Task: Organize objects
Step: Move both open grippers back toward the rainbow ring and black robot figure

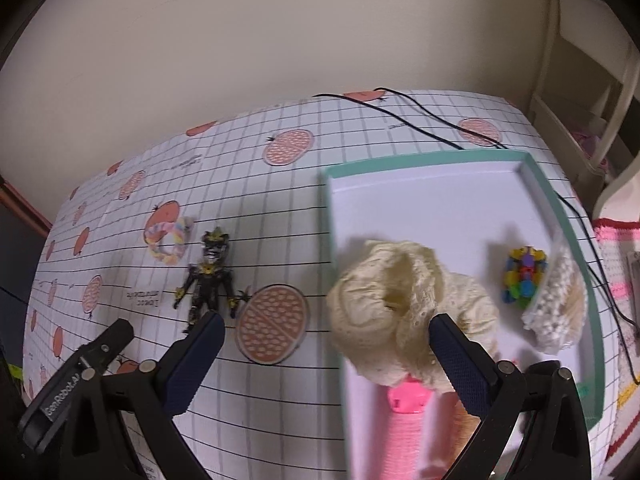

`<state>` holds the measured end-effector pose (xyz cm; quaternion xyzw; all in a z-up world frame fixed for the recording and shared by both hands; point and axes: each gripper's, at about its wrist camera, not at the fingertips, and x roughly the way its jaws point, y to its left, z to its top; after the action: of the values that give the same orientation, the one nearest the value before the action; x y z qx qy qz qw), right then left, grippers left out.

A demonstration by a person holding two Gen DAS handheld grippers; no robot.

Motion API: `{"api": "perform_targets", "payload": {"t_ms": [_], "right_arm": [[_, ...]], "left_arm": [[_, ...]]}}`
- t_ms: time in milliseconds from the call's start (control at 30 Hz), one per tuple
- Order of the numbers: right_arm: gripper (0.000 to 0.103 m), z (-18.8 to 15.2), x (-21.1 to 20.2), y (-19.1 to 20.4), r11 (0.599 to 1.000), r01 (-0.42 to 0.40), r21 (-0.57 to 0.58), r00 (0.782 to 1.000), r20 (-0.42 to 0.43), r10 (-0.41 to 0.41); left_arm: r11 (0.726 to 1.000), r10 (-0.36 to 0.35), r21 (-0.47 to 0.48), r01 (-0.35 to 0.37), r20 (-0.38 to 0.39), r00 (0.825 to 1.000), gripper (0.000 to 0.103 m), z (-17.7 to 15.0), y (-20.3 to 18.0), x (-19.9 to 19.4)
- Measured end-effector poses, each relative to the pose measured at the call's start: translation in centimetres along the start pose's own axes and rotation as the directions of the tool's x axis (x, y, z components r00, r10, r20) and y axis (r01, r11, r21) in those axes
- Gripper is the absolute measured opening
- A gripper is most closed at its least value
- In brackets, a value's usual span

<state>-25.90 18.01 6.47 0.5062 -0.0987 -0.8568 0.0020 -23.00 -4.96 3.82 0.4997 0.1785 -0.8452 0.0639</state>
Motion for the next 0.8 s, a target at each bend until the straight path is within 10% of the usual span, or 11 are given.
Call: {"api": "perform_targets", "payload": {"t_ms": [800], "right_arm": [[0.103,0.0,2.0,7.8,0.974,-0.123,-0.188,0.989,0.060,0.137]], "left_arm": [[0.986,-0.047,-0.161,0.046,-0.004,0.999,0.092,4.0,5.6,2.3]]}}
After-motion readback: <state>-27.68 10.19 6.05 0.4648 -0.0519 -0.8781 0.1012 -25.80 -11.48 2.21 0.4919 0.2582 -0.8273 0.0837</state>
